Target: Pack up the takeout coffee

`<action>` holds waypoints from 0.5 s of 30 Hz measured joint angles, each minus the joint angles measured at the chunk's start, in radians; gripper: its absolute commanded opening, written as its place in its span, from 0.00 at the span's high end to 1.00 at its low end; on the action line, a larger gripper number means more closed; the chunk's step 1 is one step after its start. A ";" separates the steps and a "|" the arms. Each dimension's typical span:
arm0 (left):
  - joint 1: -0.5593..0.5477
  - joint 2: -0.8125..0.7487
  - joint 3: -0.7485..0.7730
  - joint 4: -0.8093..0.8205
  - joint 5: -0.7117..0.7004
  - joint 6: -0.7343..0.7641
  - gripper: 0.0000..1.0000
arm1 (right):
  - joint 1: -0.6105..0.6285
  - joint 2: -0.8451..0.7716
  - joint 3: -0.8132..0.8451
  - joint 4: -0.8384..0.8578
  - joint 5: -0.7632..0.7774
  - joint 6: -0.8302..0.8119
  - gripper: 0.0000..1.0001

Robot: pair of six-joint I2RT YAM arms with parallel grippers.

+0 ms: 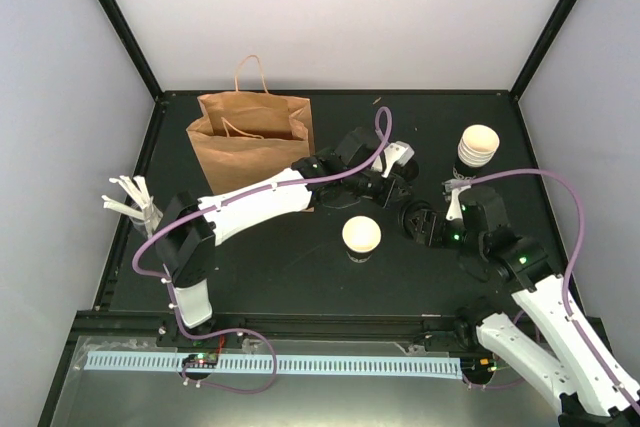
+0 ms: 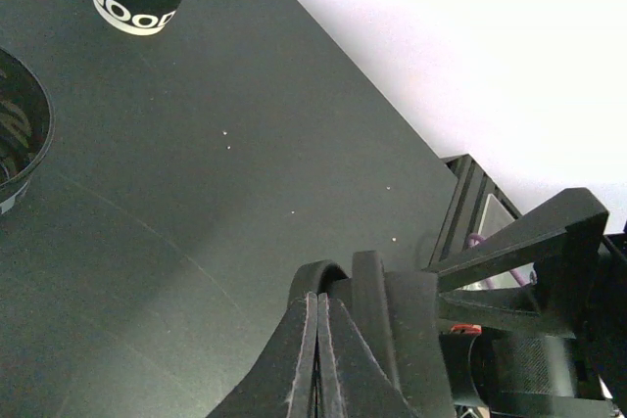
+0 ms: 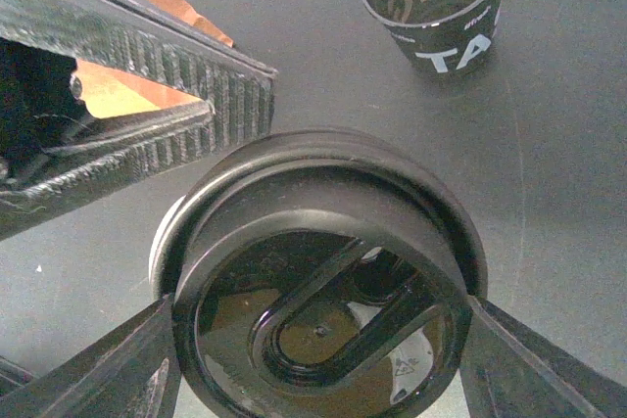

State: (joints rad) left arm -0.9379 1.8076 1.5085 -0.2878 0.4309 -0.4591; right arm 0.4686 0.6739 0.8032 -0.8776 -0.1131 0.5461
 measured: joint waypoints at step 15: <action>0.001 0.000 -0.008 0.008 -0.002 -0.009 0.98 | 0.000 -0.047 0.004 0.010 0.040 0.029 0.29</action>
State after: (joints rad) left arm -0.9367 1.8076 1.5005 -0.2794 0.4290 -0.4679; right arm 0.4686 0.6266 0.8074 -0.8680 -0.0734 0.5755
